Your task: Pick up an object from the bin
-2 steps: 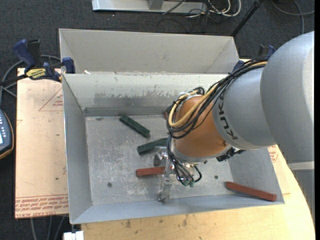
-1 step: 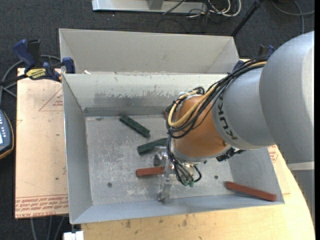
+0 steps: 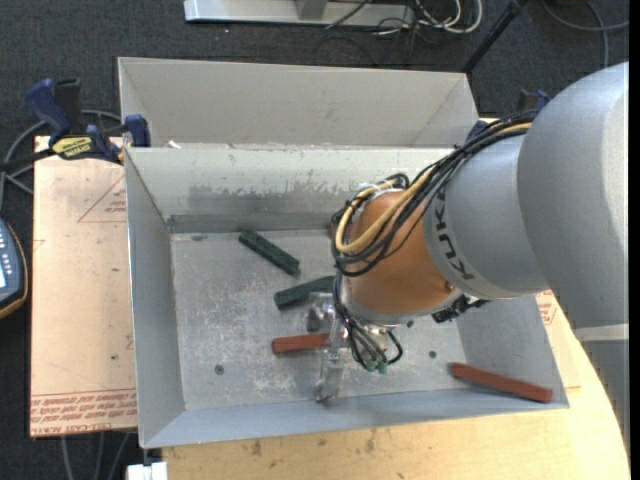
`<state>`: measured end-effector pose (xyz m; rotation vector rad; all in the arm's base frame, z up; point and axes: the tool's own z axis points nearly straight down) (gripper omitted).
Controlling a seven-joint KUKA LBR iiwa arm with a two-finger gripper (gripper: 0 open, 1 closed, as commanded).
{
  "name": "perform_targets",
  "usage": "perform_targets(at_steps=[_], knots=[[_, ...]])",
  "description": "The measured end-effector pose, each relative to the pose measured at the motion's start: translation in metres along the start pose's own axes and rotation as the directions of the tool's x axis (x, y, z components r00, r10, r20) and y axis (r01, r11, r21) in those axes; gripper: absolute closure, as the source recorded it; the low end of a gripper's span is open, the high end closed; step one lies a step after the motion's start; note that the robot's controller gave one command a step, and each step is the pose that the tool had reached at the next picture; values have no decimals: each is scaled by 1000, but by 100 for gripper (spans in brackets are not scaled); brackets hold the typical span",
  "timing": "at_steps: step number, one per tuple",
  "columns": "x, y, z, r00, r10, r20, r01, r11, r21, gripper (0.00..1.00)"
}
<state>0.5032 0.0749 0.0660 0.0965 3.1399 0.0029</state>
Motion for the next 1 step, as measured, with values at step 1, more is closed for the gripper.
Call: perform_targets(at_steps=[1], knots=[[-1,0,-2,1000,0,3,0,1000,-1,100]])
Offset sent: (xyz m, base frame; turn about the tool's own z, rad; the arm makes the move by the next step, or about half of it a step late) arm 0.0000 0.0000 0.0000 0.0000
